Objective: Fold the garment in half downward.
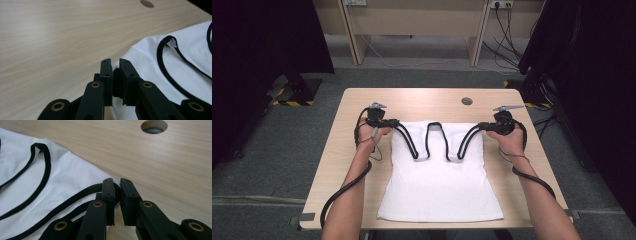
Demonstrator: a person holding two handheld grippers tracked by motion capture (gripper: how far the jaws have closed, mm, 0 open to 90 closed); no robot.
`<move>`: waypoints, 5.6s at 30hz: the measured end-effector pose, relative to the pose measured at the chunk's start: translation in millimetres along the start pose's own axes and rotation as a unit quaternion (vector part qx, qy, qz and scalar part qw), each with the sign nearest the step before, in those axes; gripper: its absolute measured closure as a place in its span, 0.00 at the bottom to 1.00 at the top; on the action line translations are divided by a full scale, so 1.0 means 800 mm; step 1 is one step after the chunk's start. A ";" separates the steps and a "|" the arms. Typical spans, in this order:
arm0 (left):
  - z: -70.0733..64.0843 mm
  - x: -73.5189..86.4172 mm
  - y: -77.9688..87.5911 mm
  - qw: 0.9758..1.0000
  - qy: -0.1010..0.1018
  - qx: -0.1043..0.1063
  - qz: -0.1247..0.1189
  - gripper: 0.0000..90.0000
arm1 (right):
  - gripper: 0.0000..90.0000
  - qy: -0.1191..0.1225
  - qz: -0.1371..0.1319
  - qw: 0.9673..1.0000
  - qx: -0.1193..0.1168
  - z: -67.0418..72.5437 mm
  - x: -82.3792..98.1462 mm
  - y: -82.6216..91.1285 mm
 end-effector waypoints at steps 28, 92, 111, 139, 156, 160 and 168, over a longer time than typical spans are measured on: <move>-0.003 -0.043 0.031 0.999 -0.013 0.000 -0.039 0.91 | 0.93 -0.030 -0.062 0.998 -0.012 -0.027 -0.035 0.047; -0.024 -0.081 0.042 0.996 -0.066 -0.008 -0.061 0.91 | 0.93 -0.005 -0.080 0.997 0.006 -0.029 -0.070 0.074; -0.033 -0.031 0.034 0.994 -0.112 -0.010 -0.014 0.91 | 0.93 0.012 -0.050 0.999 -0.006 -0.018 -0.023 0.059; -0.056 0.002 0.058 0.986 -0.164 -0.006 0.005 0.91 | 0.93 0.053 -0.046 0.997 -0.014 0.003 0.008 0.081; -0.067 0.021 0.071 0.983 -0.183 -0.001 0.018 0.92 | 0.93 0.074 -0.044 0.996 -0.023 0.015 0.021 0.094; -0.068 0.024 0.074 0.982 -0.187 -0.002 0.020 0.92 | 0.93 0.079 -0.044 0.996 -0.025 0.018 0.025 0.097; -0.069 0.031 0.079 0.981 -0.191 -0.002 0.022 0.92 | 0.93 0.082 -0.044 0.995 -0.030 0.024 0.034 0.100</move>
Point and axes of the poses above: each handheld gripper's, and its own axes: y roughly backward along the jaws, x roughly out of its underside, z roughly to its left, the point moved 1 cm from there along -y, roughly forward along the jaws, and after that the axes turned 7 degrees about y, right-handed, at the moved point
